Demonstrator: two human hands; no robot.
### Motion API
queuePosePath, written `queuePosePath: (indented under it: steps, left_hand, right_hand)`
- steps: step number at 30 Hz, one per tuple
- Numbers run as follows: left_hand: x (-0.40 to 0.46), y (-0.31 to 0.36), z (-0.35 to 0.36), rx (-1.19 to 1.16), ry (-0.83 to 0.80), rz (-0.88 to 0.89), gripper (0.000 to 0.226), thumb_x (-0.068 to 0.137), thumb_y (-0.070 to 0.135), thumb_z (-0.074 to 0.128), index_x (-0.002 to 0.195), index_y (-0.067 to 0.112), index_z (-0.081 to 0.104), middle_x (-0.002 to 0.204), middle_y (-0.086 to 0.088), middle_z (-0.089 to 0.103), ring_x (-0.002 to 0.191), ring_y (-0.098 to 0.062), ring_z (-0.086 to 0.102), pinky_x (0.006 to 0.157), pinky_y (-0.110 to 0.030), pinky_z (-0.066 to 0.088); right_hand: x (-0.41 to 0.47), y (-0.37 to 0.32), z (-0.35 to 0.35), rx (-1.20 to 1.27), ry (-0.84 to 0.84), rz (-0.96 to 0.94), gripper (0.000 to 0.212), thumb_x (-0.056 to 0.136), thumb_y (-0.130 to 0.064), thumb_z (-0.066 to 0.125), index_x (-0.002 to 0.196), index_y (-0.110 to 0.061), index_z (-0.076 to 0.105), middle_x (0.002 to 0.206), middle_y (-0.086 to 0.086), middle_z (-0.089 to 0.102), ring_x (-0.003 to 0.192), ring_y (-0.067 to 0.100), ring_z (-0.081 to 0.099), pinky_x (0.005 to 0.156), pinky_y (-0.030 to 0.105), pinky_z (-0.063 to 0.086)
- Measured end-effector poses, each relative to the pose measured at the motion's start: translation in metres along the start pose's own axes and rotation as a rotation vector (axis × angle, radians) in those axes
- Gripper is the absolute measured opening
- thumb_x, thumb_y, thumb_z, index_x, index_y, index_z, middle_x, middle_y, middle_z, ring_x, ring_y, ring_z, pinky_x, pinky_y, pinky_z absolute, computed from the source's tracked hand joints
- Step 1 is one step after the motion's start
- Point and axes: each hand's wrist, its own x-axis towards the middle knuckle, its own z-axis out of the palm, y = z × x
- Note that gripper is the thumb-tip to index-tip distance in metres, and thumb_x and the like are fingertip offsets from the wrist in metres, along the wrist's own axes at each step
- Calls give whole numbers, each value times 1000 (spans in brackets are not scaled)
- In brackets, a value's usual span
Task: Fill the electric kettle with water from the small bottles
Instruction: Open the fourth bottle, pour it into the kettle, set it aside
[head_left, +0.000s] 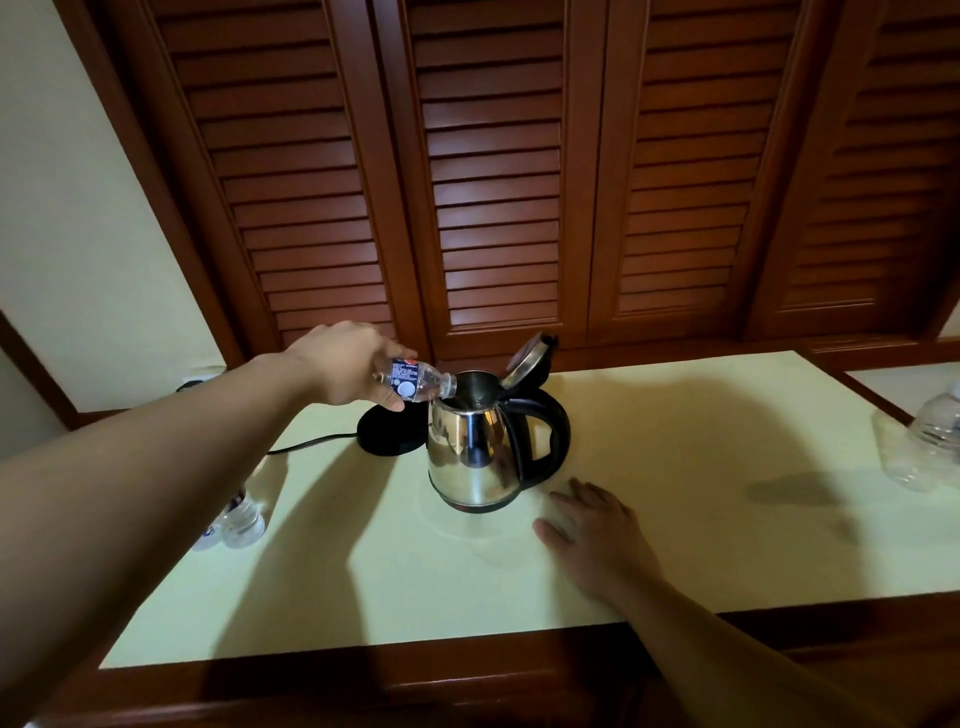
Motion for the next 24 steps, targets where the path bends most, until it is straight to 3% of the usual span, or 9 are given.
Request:
queuePosePath:
  steps: [2,7,11,15,21,24]
  left_hand:
    - [0,0,-2,-12,-7,-1,69,72,67,83,133,39,66,93,15,57,114,-24,60,86,-39,46]
    - [-1,-1,-5,-61,8,-1,71,69,63,88,130,37,65,113,15,76,113,-19,67,95,-40,52]
    - [-1,0,-8,-47,6,17,67,68,63,88,127,39,66,98,21,71,109,-18,67,93,-39,51]
    - [2,2,-10,-1,34,44,64,68,65,86,125,43,66,109,18,75,112,-20,66,92,-39,50]
    - [3,5,-13,104,41,77,56,69,69,82,118,48,66,103,15,66,117,-22,61,79,-36,36]
    - [3,9,-18,136,16,80,52,73,66,81,119,48,65,100,16,52,124,-22,56,83,-38,35]
  right_hand:
    - [-1,0,-1,0,-1,-2,61,98,-65,39,153,-38,39,168,-6,26,154,18,20,123,39,16]
    - [-2,-1,-3,13,3,-9,61,99,-64,40,153,-37,40,168,-5,26,154,18,20,122,39,17]
    - [-1,3,0,36,7,-2,61,98,-65,42,152,-37,44,167,-7,28,153,17,21,123,38,18]
    - [1,6,2,62,16,-5,59,98,-65,44,149,-36,48,166,-8,30,153,15,22,122,37,17]
    - [3,9,5,86,22,-4,57,99,-64,43,148,-36,51,165,-10,31,152,13,22,122,36,17]
    - [4,10,5,90,27,-8,55,100,-62,44,146,-34,53,165,-8,33,152,13,22,122,35,18]
